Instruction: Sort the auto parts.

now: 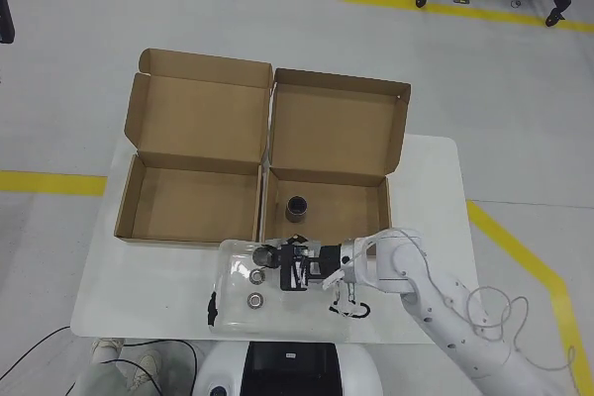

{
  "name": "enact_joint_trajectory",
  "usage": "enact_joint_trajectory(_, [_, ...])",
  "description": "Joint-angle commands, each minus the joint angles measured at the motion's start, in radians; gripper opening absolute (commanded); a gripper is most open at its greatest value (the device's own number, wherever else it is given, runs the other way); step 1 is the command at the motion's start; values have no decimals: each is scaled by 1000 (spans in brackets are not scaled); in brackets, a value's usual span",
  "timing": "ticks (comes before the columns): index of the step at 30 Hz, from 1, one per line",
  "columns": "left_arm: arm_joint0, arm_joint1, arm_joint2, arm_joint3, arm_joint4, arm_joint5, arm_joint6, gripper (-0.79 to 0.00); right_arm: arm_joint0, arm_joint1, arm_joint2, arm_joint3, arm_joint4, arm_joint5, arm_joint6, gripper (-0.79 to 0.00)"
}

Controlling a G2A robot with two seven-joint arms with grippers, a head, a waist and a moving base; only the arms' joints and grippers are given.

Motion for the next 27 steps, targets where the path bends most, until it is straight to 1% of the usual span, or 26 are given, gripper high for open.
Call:
enact_joint_trajectory(1, [0,0,0,0,0,0,0,0,45,-6,7,22,38,-7,-40,-785])
enact_joint_trajectory(5, [0,0,0,0,0,0,0,0,134,-24,5,58,120,-30,-112,-785])
enact_joint_trajectory(8, [0,0,0,0,0,0,0,0,199,-41,-13,79,157,-20,-150,-785])
enact_joint_trajectory(10, [0,0,0,0,0,0,0,0,236,-54,-25,95,175,-9,-208,-785])
enact_joint_trajectory(13, [0,0,0,0,0,0,0,0,272,-73,-50,128,163,9,-295,-785])
enact_joint_trajectory(20, [0,0,0,0,0,0,0,0,274,-105,-97,206,72,41,-569,-785])
enact_joint_trajectory(24, [0,0,0,0,0,0,0,0,242,-108,-96,233,4,52,-707,-785])
enact_joint_trajectory(27, [0,0,0,0,0,0,0,0,216,-102,-70,252,-35,43,-822,-785])
